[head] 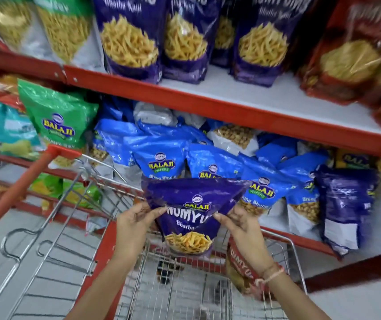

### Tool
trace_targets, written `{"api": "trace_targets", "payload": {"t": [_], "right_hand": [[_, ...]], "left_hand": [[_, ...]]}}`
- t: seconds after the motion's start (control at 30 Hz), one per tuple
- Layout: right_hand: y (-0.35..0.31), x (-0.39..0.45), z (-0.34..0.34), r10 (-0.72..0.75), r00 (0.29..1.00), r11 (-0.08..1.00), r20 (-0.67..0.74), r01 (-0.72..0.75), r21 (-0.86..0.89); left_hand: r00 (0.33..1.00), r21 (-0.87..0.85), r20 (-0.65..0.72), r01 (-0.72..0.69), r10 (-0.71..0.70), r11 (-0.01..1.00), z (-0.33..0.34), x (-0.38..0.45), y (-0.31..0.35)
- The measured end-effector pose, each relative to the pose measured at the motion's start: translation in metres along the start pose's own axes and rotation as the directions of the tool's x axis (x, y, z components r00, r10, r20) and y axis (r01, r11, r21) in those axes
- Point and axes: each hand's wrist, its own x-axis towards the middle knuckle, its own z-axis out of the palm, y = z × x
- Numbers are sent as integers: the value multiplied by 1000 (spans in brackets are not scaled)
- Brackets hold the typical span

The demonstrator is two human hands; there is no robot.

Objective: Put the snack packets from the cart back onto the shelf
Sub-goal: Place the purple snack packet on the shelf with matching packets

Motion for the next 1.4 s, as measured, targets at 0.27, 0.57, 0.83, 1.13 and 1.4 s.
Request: {"api": "trace_targets", "payload": {"t": [0.27,0.57,0.83,1.13,1.4], "right_hand": [[-100,21,-27,-253,964,966,-76,256,25],[-208,81,-63,-396,902,912,-173,408,40],[-270,149,-89,-450,857,887,-252,461,-16],[-256,231,-108,-398,864,913,-310,405,-42],[-235,261,-104,-399,847,908,-352,418,-25]], "left_hand": [[981,-66,67,-175,180,982,43,35,103],[957,-161,53,-275,287,948,101,99,222],[970,-286,50,-216,239,934,157,168,283],[988,-289,17,-142,153,947,192,233,270],[988,-266,-31,-153,150,952,208,255,252]]}}
